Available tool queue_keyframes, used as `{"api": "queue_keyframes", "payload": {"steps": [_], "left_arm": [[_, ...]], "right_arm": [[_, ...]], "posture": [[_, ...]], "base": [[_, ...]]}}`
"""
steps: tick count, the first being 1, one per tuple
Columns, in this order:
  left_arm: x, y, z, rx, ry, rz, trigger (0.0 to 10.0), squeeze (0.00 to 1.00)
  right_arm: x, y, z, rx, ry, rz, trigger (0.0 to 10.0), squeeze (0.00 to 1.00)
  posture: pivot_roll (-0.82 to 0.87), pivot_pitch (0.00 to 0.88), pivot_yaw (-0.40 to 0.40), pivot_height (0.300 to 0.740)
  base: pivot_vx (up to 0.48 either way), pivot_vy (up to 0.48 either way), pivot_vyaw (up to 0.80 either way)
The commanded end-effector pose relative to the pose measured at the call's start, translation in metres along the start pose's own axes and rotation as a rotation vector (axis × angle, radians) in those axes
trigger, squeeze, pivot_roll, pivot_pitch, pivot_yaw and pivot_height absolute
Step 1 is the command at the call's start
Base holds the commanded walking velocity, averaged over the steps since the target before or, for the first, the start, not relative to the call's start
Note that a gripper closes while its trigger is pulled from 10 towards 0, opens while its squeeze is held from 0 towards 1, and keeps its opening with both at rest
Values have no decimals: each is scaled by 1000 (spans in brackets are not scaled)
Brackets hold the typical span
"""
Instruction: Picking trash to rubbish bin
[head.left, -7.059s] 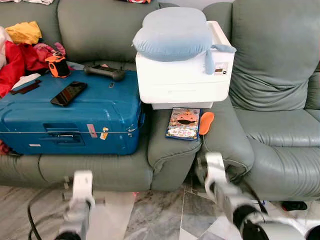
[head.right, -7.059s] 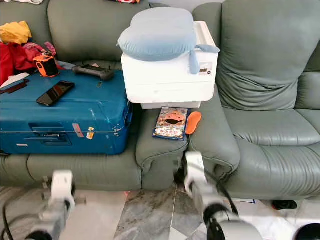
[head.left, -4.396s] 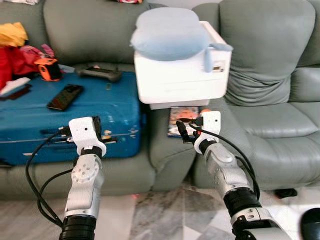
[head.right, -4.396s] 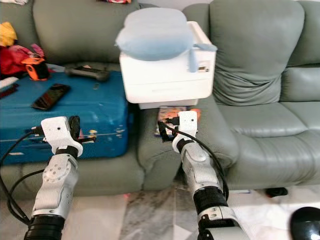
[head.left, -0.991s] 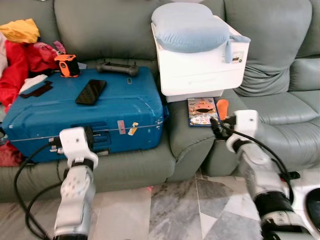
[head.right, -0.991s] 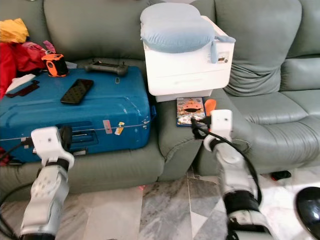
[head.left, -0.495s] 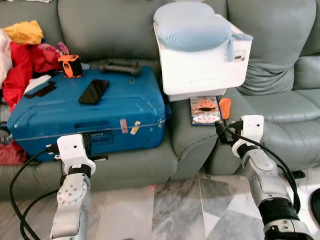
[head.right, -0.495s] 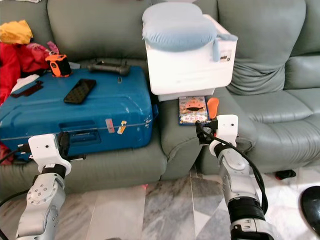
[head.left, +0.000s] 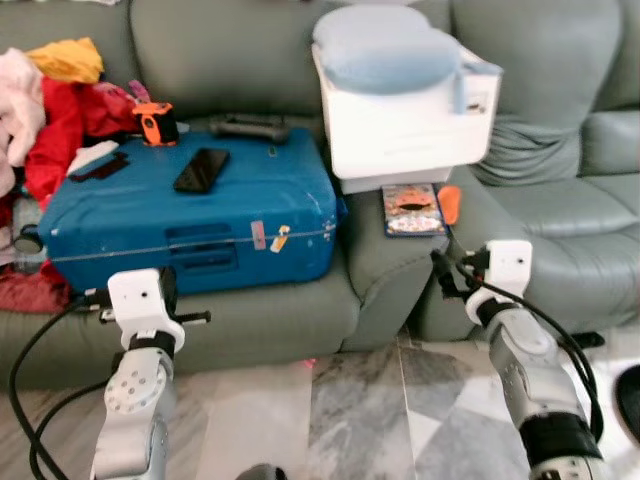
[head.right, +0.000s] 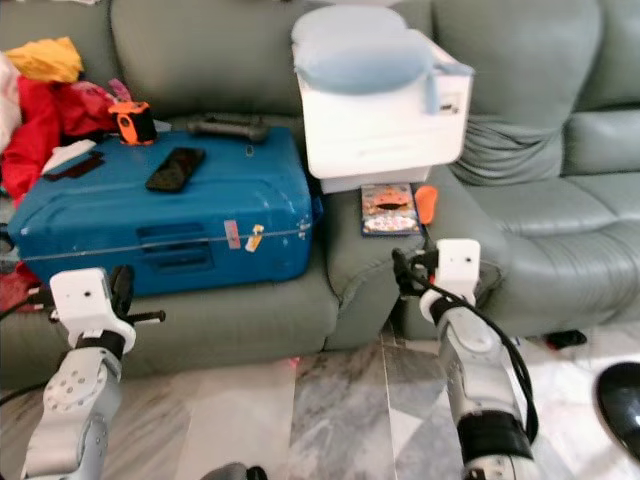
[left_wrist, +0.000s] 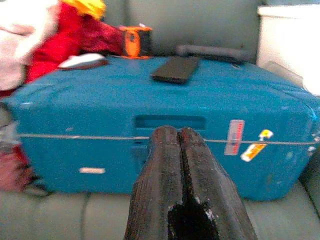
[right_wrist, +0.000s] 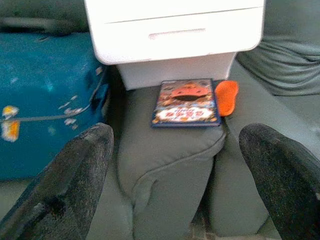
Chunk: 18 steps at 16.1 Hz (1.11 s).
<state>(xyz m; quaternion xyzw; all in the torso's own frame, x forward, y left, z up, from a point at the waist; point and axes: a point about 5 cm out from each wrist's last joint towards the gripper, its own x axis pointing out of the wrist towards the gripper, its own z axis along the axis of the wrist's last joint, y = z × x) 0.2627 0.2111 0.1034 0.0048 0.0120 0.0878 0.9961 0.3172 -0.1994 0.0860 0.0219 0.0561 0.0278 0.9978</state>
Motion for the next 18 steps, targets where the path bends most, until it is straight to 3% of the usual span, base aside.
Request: {"api": "queue_keyframes", "payload": {"steps": [1, 18], "left_arm": [[0, 0, 2, -7, 0, 5, 10000, 0], [1, -6, 0, -23, 10, 1, 10000, 0]], "right_arm": [[2, -1, 9, 3, -22, -2, 10000, 0], [1, -4, 13, -7, -17, -8, 10000, 0]], "posture": [[24, 0, 0, 740], [4, 0, -10, 740]], "base": [[-259, 0, 0], [-286, 0, 0]]}}
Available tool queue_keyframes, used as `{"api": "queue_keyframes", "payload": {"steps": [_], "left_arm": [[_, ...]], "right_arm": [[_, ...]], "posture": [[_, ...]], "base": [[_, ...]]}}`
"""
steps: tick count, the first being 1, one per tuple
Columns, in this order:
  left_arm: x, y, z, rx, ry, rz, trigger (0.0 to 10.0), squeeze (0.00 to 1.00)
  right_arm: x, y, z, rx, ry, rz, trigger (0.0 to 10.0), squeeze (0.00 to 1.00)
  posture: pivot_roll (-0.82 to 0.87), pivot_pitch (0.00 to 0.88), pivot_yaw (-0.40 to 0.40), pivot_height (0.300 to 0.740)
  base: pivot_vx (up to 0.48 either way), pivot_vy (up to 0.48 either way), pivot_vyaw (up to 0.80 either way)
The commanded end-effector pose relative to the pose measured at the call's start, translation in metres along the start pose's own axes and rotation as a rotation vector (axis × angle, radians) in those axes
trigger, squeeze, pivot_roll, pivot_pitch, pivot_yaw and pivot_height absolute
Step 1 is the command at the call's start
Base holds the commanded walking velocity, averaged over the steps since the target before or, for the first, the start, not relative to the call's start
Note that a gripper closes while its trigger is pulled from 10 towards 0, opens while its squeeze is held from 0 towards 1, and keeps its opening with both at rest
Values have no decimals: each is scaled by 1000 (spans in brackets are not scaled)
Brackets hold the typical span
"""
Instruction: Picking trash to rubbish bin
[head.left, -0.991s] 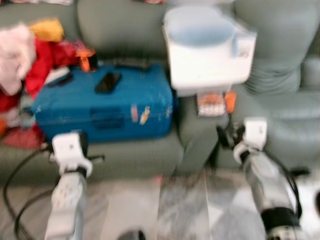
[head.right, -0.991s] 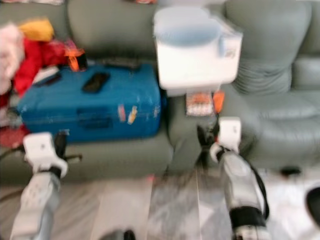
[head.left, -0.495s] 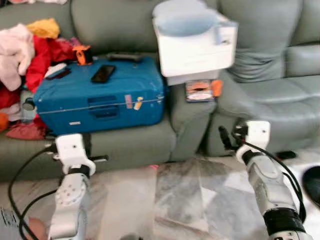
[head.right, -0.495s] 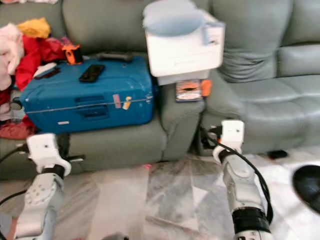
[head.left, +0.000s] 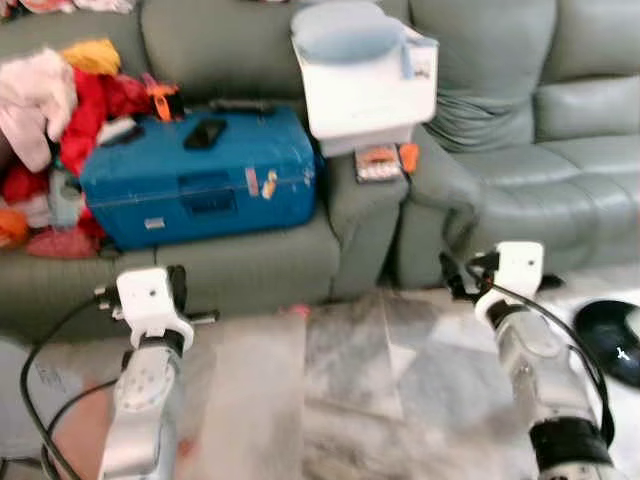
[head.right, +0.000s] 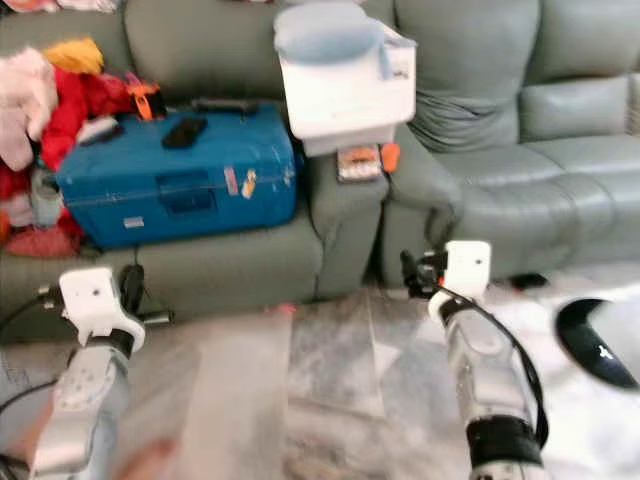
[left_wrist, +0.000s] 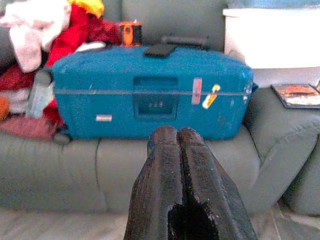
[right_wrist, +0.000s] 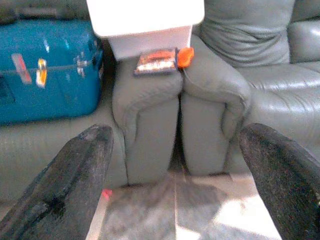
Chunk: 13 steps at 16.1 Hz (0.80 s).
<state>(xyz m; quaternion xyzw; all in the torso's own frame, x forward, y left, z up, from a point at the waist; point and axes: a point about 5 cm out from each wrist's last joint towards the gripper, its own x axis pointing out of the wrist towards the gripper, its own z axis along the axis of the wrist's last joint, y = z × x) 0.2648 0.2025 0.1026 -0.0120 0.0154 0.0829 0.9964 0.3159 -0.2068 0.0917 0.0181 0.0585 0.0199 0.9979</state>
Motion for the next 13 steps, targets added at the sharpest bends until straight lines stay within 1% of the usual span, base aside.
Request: {"api": "queue_keyframes", "payload": {"steps": [1, 9, 11, 13], "left_arm": [[1, 3, 1, 9, 0, 11, 10000, 0], [3, 2, 2, 9, -4, 15, 10000, 0], [4, 2, 2, 11, -12, 13, 10000, 0], [6, 7, 5, -2, -29, 21, 10000, 0]], "right_arm": [[3, 2, 8, -1, -22, 7, 10000, 0], [7, 4, 11, 2, -29, 11, 10000, 0], [8, 5, 13, 0, -33, 15, 10000, 0], [9, 6, 14, 1, -30, 18, 10000, 0]], "posture": [[4, 0, -11, 740], [1, 0, -14, 740], [0, 0, -15, 740], [0, 0, -15, 740]], "base": [[-281, 0, 0], [-280, 0, 0], [0, 0, 0], [0, 0, 0]]}}
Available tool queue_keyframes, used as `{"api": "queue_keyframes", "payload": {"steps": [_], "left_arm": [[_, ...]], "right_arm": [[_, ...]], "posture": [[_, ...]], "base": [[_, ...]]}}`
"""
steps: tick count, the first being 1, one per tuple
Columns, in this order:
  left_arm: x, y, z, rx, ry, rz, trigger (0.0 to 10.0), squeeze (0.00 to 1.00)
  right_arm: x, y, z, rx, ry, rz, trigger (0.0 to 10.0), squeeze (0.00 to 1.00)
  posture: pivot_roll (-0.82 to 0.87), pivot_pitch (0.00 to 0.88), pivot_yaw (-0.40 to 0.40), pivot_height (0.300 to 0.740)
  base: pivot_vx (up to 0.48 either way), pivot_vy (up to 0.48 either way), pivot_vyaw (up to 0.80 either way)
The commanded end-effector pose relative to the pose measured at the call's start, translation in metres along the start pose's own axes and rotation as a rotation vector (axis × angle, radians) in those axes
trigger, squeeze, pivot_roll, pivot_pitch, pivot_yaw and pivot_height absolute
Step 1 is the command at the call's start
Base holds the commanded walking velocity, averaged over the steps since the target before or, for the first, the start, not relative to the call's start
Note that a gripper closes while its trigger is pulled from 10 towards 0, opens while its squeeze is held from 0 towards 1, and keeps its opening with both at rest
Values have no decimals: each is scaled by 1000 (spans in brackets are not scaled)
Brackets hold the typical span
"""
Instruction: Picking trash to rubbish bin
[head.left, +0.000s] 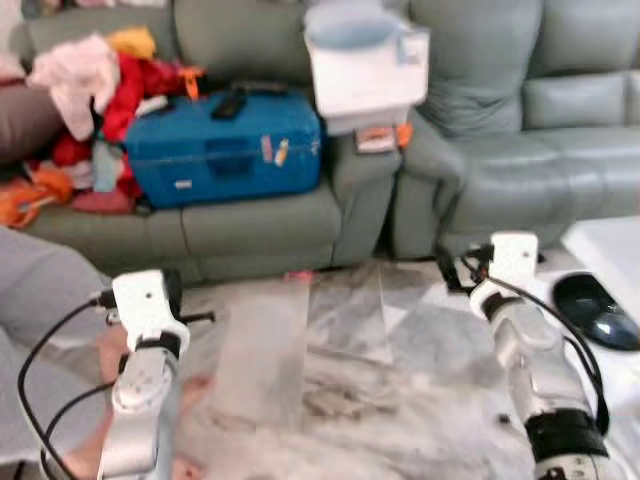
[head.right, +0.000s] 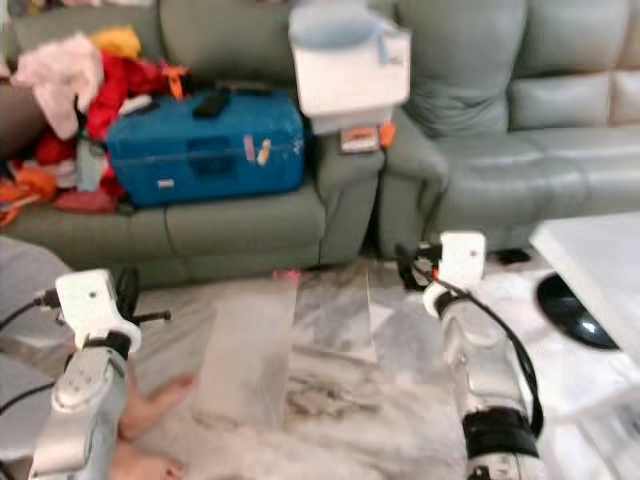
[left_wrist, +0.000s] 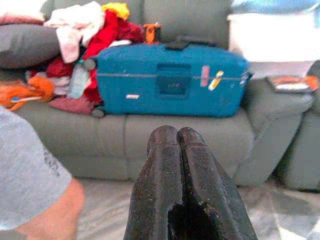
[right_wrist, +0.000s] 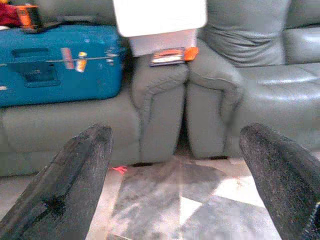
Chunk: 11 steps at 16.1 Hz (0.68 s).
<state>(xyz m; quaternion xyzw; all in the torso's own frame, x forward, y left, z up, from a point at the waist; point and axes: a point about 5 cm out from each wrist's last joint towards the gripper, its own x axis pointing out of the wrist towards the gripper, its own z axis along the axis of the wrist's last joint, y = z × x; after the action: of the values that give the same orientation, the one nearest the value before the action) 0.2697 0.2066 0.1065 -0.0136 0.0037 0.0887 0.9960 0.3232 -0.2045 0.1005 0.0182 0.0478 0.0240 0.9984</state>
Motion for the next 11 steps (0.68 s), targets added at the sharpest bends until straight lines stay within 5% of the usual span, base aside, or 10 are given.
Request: {"api": "queue_keyframes", "payload": {"steps": [1, 11], "left_arm": [[3, 5, 2, 1, -7, 10, 10000, 0], [7, 4, 3, -17, -14, 6, 10000, 0]], "right_arm": [[4, 4, 5, 0, -4, 15, 10000, 0], [9, 5, 5, 1, -1, 18, 10000, 0]], "posture": [[-2, 0, -19, 740], [1, 0, -18, 740]], "base": [[0, 0, -800], [0, 0, -800]]}}
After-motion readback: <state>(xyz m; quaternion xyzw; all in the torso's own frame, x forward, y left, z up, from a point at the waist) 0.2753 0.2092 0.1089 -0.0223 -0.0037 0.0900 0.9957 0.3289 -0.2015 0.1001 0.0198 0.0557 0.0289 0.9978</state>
